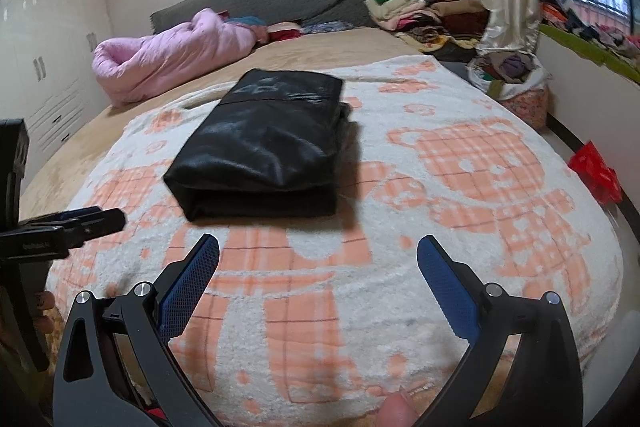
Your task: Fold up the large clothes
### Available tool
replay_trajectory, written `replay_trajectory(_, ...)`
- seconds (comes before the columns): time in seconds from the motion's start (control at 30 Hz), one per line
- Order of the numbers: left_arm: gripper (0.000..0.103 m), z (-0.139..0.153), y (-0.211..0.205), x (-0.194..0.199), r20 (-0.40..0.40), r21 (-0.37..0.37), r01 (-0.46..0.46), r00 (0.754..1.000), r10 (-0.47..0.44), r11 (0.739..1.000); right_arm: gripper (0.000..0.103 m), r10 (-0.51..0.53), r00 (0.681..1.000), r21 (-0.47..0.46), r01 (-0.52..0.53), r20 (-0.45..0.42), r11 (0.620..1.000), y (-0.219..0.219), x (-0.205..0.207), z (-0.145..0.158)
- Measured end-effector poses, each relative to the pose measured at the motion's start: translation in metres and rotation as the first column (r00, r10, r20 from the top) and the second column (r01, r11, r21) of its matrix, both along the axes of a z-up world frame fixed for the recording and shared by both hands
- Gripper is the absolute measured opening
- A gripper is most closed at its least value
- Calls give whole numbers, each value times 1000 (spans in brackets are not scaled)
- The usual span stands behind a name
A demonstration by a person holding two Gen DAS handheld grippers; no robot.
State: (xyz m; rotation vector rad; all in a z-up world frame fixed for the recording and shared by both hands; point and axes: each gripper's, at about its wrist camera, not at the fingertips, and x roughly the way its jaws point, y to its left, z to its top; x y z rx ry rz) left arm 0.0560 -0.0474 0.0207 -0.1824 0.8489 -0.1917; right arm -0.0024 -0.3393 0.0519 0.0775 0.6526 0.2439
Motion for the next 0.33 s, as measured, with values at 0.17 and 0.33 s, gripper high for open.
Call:
replay_trajectory(0.17, 94, 0, 43, 14, -11, -19, -101, 995, 101, 995, 99, -170, 985, 45, 170, 6, 984, -57, -8, 0)
replay_trajectory(0.33, 94, -4, 143, 28, -41, 59, -275, 960, 278, 960, 99, -524, 851, -6, 525, -25, 851, -184, -34, -18)
